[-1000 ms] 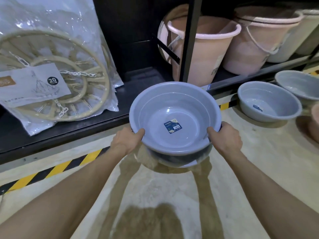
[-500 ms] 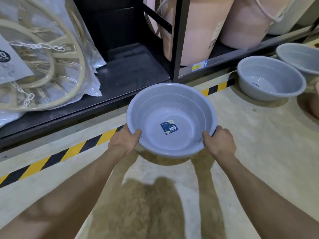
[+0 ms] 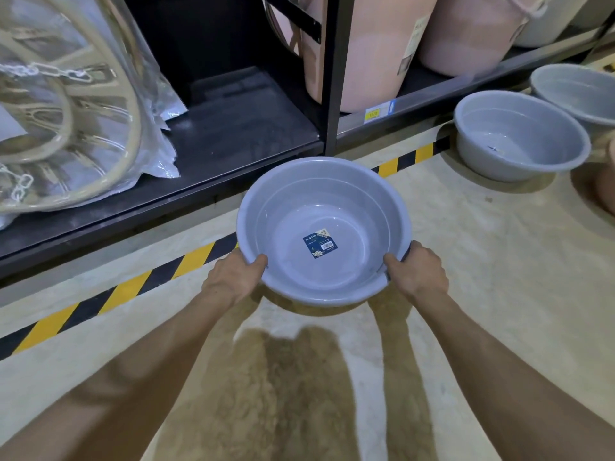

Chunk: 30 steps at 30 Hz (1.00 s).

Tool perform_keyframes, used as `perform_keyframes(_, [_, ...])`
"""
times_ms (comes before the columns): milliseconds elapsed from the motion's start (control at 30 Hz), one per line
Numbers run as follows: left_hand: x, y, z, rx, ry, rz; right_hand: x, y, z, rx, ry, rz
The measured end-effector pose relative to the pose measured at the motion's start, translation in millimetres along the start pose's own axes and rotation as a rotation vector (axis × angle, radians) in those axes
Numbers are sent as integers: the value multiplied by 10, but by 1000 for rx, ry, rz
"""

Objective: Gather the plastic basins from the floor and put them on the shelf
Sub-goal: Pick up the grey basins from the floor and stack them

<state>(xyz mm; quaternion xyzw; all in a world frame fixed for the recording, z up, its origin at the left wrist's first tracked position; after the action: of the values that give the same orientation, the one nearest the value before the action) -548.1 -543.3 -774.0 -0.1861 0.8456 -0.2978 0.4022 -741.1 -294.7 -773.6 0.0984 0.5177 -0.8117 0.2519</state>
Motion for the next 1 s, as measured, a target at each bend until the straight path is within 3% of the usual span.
perform_keyframes(567, [248, -92, -23, -85, 27, -86, 103, 66, -7, 129, 71, 71])
perform_keyframes(767, [300, -5, -17, -165, 55, -206, 128, 92, 25, 162, 38, 19])
perform_keyframes(1000, [176, -130, -223, -120, 112, -239, 29, -129, 21, 150, 34, -25])
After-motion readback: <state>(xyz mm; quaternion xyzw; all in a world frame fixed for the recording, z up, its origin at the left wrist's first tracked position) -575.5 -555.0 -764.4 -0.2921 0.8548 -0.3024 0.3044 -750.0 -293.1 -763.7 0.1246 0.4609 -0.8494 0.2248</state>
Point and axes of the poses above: each hand's wrist, its own x-axis towards the middle knuckle, its own y-axis out of the palm, z = x × y, the point moved 1 cm from there along x, towards the middle knuckle, and after that the axes turned 12 degrees about z, right-handed, at the moved point
